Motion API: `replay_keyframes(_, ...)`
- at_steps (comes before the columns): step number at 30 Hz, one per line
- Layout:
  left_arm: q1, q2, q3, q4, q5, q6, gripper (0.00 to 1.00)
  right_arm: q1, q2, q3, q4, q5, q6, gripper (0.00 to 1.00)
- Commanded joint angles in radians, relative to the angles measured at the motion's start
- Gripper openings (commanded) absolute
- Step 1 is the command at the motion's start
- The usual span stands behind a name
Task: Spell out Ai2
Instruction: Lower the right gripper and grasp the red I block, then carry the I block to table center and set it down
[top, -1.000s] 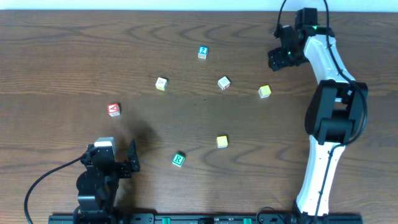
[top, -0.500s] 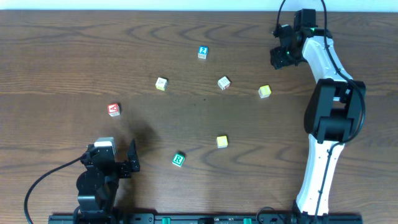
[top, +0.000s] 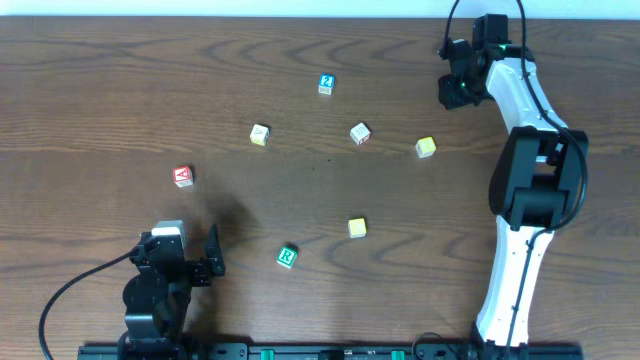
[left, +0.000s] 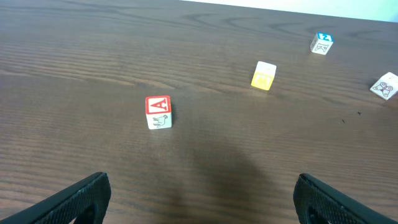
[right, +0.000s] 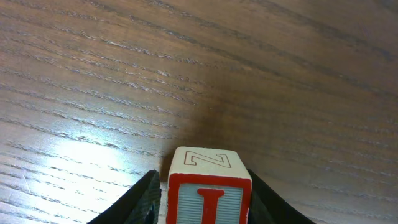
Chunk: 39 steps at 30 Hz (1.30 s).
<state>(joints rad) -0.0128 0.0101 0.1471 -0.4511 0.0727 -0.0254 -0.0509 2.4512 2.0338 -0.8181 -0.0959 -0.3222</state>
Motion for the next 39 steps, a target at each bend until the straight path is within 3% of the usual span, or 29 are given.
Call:
replay_keyframes(1, 0.006, -0.006, -0.017, -0.004, 0.003, 0.003, 0.95, 0.006, -0.002, 0.015, -0.002, 0.003, 0.004, 0.41)
replay_keyframes(27, 0.006, -0.006, -0.017, -0.004, 0.003, 0.003, 0.96, 0.074, -0.016, 0.087, -0.065, 0.002, 0.098, 0.27)
replay_keyframes(29, 0.006, -0.006, -0.017, -0.004, 0.003, 0.003, 0.95, 0.093, -0.025, 0.127, -0.100, 0.002, 0.119, 0.24)
replay_keyframes(34, 0.006, -0.006, -0.017, -0.004, 0.003, 0.003, 0.95, 0.153, -0.070, 0.233, -0.182, -0.003, 0.203, 0.01)
replay_keyframes(39, 0.006, -0.006, -0.017, -0.004, 0.003, 0.003, 0.95, 0.228, -0.145, 0.274, -0.239, -0.152, 0.315, 0.01)
